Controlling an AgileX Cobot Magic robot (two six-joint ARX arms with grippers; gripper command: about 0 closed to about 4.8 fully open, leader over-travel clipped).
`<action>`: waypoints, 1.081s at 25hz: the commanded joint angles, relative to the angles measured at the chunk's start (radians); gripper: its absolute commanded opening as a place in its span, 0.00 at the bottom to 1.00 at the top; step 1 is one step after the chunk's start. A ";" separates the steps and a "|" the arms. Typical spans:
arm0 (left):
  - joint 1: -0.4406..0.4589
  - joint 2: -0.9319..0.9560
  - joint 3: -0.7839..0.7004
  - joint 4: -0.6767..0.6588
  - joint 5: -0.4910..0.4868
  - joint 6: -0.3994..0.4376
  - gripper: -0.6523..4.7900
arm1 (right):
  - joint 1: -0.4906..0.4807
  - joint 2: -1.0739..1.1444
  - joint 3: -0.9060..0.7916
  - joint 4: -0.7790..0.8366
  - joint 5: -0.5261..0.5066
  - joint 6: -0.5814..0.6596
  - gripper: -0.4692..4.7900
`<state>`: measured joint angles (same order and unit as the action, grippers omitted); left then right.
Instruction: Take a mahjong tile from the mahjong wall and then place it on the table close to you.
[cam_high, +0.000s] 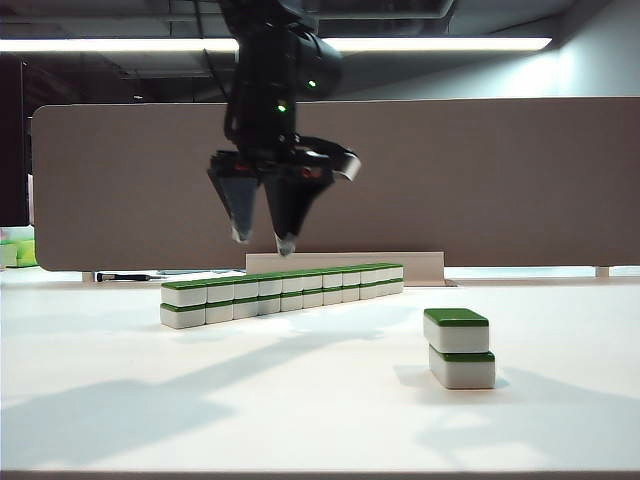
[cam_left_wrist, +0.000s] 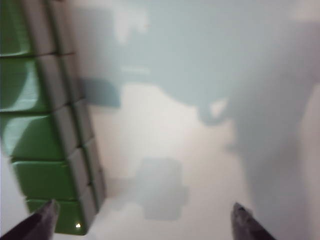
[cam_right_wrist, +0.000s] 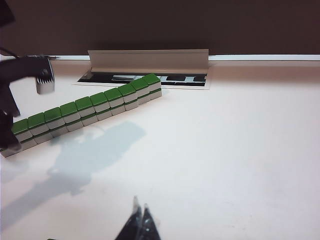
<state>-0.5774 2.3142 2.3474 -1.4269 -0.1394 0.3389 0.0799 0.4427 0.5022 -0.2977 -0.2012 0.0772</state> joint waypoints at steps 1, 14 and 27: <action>0.029 -0.023 0.008 -0.007 0.009 -0.007 0.98 | 0.002 0.000 0.004 0.010 0.001 -0.003 0.09; 0.191 -0.055 0.008 -0.008 0.170 0.032 0.98 | 0.003 0.000 0.004 -0.013 -0.412 0.000 0.09; 0.245 -0.054 -0.058 0.002 0.205 0.101 0.98 | 0.007 0.001 0.004 -0.095 -0.422 0.002 0.09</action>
<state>-0.3328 2.2650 2.3089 -1.4281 0.0647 0.4122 0.0868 0.4438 0.5022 -0.4023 -0.6178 0.0784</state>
